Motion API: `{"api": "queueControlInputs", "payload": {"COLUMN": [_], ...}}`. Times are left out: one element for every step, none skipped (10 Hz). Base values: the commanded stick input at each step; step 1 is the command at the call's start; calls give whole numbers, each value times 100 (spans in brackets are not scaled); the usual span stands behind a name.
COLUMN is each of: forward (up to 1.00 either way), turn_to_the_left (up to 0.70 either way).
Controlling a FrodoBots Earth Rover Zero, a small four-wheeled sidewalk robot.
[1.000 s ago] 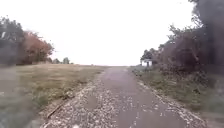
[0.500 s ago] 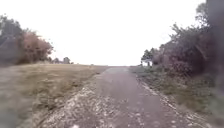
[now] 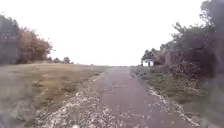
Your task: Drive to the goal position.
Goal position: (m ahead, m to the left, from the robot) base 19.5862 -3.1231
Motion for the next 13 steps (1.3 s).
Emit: {"api": "queueControlInputs", "payload": {"forward": [100, 100, 100, 100, 100, 100, 100, 100, 100, 100, 100, 100, 100], "turn_to_the_left": [0, 0, 0, 0, 0, 0, 0, 0, 0, 0, 0, 0, 0]}}
